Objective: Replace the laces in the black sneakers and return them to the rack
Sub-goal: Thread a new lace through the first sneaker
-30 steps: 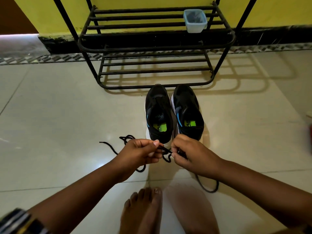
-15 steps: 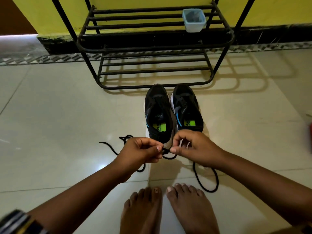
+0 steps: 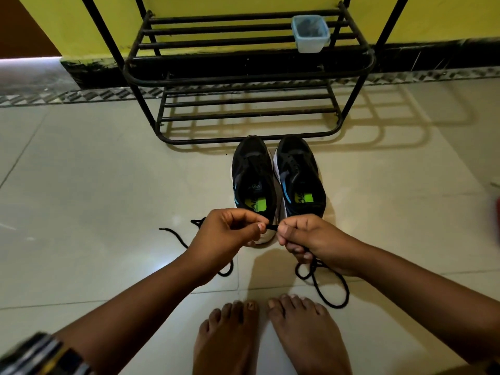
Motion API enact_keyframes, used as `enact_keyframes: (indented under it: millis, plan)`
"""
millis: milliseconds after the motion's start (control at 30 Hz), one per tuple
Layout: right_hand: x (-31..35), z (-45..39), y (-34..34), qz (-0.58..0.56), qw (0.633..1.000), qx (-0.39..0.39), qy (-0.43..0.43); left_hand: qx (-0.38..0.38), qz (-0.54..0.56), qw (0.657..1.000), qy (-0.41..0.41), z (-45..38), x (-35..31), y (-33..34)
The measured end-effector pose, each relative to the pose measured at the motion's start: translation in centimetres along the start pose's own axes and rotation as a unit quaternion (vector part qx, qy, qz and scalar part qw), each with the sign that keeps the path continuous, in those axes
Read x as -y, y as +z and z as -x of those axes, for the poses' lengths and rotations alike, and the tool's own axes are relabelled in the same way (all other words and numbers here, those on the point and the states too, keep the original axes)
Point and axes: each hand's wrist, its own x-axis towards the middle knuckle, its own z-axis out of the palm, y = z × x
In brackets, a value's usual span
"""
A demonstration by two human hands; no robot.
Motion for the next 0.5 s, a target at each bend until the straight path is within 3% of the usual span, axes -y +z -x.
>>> enact_keyframes:
  millis: [100,200,500]
  plan:
    - [0.2,0.0,0.3,-0.053,0.999,-0.007,0.005,0.021,0.049,0.998,-0.033,0.1,0.0,0.2]
    - [0.4,0.0,0.6,-0.09,0.996,-0.018,0.006,0.026,0.008,0.999,-0.033,0.3,0.6,0.6]
    - [0.5,0.4,1.2,-0.003,1.0,-0.025,0.017,0.019,0.038,0.999,-0.034,0.4,0.6,1.1]
